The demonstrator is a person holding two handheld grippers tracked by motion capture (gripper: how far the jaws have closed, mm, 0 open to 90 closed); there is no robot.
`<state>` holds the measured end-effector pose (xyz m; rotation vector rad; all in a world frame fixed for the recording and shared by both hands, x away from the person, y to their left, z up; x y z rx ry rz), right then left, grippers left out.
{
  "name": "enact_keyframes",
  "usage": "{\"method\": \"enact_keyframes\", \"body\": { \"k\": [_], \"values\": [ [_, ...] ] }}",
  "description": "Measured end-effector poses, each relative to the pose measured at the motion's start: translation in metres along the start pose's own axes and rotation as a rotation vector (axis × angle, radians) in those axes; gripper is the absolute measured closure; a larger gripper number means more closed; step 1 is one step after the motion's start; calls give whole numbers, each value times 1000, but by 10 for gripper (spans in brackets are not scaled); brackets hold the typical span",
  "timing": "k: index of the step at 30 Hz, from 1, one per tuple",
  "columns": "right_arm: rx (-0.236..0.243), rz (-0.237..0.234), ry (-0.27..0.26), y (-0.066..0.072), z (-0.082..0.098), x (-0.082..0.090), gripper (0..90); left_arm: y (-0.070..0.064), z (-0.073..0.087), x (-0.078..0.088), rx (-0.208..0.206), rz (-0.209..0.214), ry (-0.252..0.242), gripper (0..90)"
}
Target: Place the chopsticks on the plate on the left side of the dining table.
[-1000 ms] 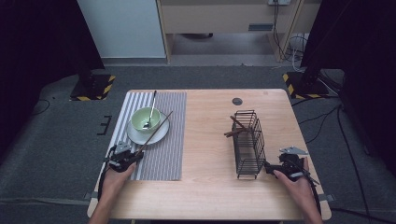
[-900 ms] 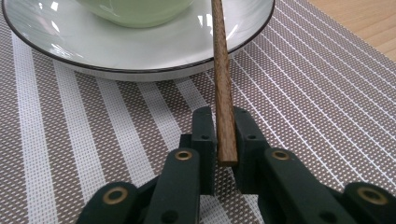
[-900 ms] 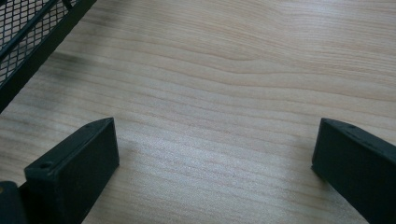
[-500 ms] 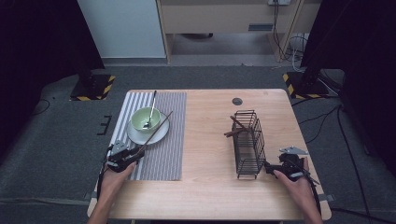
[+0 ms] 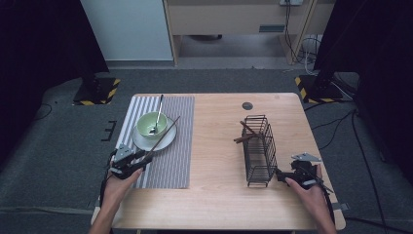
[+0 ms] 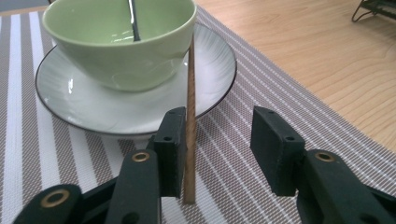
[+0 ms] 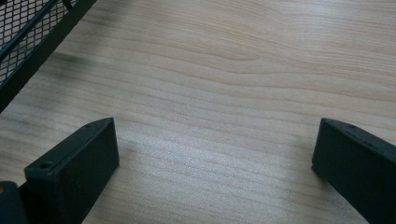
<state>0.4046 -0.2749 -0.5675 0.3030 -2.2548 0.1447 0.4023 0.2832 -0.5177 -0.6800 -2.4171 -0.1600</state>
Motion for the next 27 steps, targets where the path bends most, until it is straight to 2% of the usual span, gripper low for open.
{"method": "enact_keyframes", "body": {
  "k": [10, 19, 27],
  "values": [
    [0, 0, 0, 0, 0, 0, 6, -17, -16, -7, -36, 29, -1, 496],
    [0, 0, 0, 0, 0, 0, 6, -27, -31, -16, -48, 45, -1, 492],
    [0, 0, 0, 0, 0, 0, 6, -40, -44, -24, -78, 71, 5, 484]
  ]
}}
Point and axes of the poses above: each handheld gripper's, and its own axes: x roughly backward along the jaws, z roughly out of its underside, y roughly to its left, the point moved 4 cm from there along -x, roughly forward along the jaws, and after that the axes turned 5 degrees about y, right-handed, at the moved point
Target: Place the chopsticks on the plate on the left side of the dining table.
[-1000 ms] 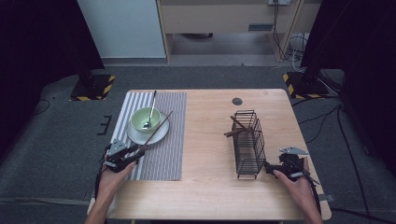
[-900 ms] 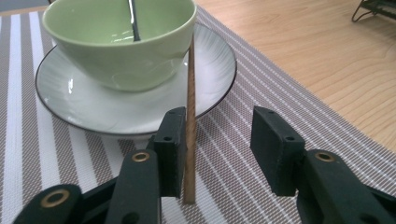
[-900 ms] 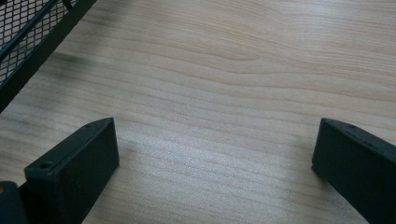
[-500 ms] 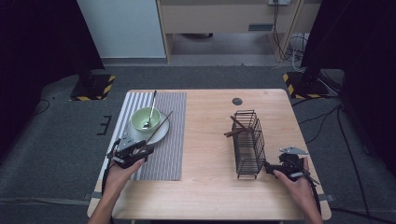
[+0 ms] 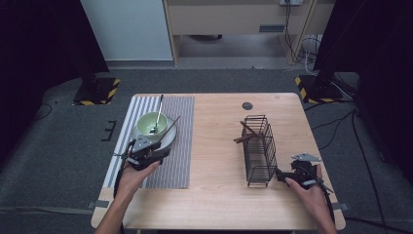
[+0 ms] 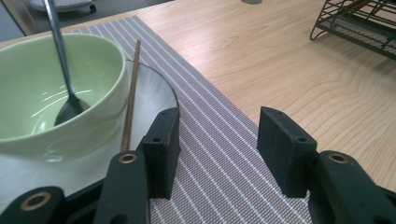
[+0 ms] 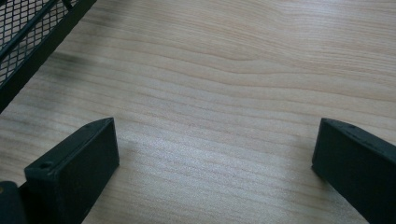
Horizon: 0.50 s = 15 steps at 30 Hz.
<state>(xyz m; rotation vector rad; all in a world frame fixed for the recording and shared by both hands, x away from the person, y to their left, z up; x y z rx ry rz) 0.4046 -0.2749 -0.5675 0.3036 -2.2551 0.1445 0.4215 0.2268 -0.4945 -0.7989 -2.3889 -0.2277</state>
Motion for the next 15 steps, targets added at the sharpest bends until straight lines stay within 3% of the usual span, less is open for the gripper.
{"method": "enact_keyframes", "body": {
  "k": [6, 15],
  "values": [
    [0, 0, 0, 0, 0, 0, 6, -5, -7, -6, -14, 10, 5, 481],
    [0, 0, 0, 0, 0, 0, 6, -5, -13, -13, 21, 39, 3, 447]
  ]
}}
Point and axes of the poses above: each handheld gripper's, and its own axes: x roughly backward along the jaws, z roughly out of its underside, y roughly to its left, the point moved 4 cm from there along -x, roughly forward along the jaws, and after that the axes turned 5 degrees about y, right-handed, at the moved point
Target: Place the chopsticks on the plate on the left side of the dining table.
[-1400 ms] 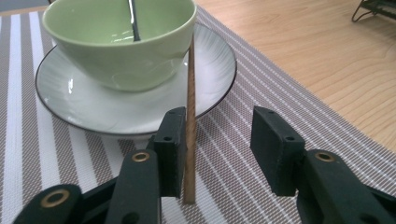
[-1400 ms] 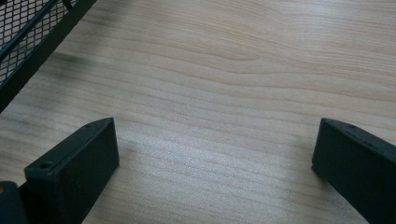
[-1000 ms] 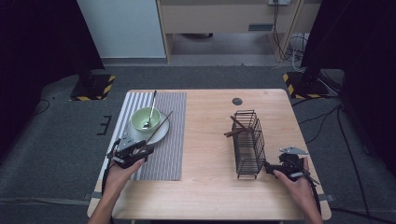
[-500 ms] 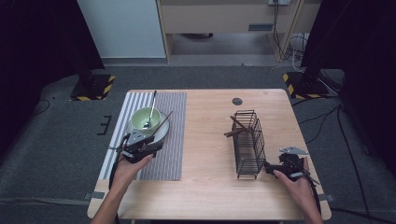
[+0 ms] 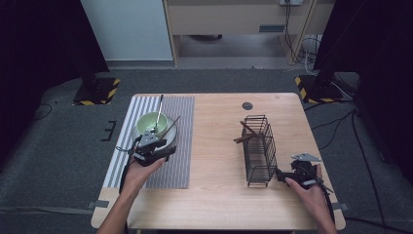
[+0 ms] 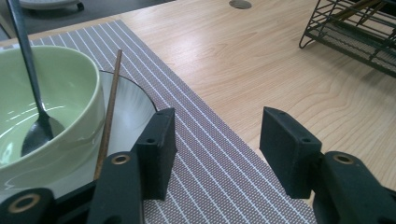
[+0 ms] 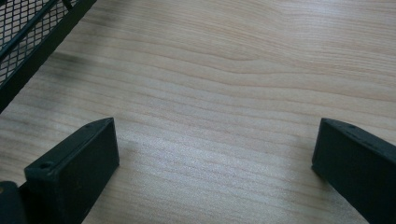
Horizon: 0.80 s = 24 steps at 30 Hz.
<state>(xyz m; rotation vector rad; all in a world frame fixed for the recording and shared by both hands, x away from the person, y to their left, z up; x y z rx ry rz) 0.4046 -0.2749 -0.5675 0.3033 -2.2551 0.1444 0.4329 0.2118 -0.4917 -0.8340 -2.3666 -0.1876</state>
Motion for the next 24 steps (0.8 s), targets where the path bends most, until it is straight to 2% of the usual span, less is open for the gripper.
{"method": "enact_keyframes", "body": {
  "k": [7, 18, 24],
  "values": [
    [0, 0, 0, 0, 0, 0, 6, -5, -6, -4, -8, 8, 0, 434],
    [0, 0, 0, 0, 0, 0, 6, -23, -19, -16, -40, 32, 8, 421],
    [0, 0, 0, 0, 0, 0, 6, -30, -25, -22, -44, 45, 4, 418]
  ]
}}
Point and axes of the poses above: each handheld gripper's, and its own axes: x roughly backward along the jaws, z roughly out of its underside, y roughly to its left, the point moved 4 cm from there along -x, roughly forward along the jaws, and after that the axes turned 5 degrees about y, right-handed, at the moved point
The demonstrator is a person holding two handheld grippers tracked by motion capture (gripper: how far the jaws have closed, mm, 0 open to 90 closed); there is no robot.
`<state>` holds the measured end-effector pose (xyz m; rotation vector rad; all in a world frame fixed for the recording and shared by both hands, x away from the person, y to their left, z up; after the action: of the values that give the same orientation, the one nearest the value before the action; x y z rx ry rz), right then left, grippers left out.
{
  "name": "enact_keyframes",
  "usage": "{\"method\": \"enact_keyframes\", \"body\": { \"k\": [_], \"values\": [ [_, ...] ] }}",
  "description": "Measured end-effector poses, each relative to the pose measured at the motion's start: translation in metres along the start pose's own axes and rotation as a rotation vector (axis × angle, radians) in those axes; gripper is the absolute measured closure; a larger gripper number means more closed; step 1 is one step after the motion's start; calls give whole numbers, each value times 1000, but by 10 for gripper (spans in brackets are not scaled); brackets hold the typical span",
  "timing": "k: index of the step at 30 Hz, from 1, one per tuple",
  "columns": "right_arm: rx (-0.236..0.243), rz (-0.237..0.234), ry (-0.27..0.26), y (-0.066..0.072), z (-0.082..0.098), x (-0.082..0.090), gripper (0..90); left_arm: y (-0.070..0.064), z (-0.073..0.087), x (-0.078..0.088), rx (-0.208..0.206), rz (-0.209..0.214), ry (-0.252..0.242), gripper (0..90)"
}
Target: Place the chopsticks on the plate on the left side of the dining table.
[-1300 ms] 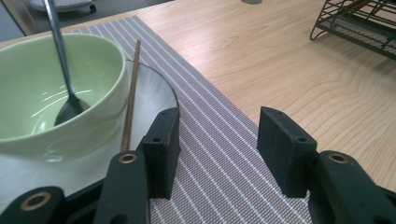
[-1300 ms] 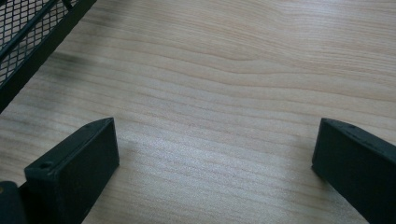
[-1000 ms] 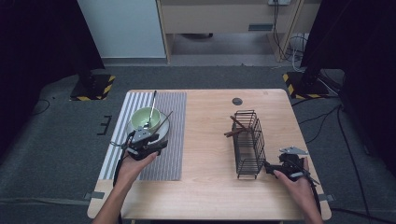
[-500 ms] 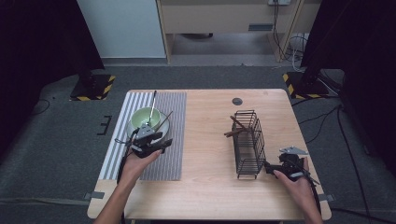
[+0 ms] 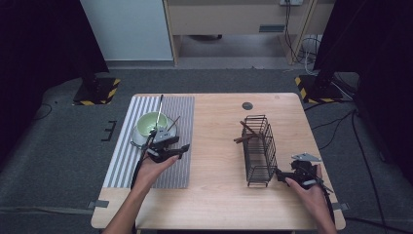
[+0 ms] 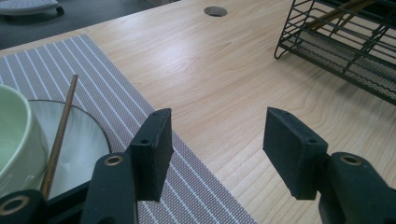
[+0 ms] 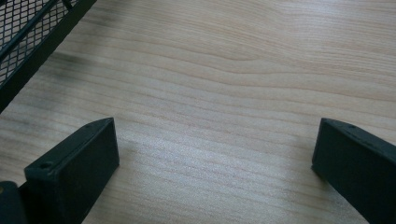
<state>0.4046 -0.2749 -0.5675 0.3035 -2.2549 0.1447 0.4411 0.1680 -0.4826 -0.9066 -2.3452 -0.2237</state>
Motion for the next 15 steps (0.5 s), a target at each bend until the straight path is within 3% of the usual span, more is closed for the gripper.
{"method": "enact_keyframes", "body": {
  "k": [15],
  "values": [
    [0, 0, 0, 0, 0, 0, 6, -18, -21, -15, -20, 27, 1, 414]
  ]
}}
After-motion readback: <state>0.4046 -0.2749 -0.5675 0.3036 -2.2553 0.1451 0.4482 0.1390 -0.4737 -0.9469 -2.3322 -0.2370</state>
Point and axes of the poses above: each handheld gripper's, and its own axes: x roughly backward along the jaws, z roughly out of its underside, y roughly to its left, the point moved 4 cm from there along -x, roughly forward along the jaws, and after that the axes turned 5 degrees about y, right-handed, at the moved point
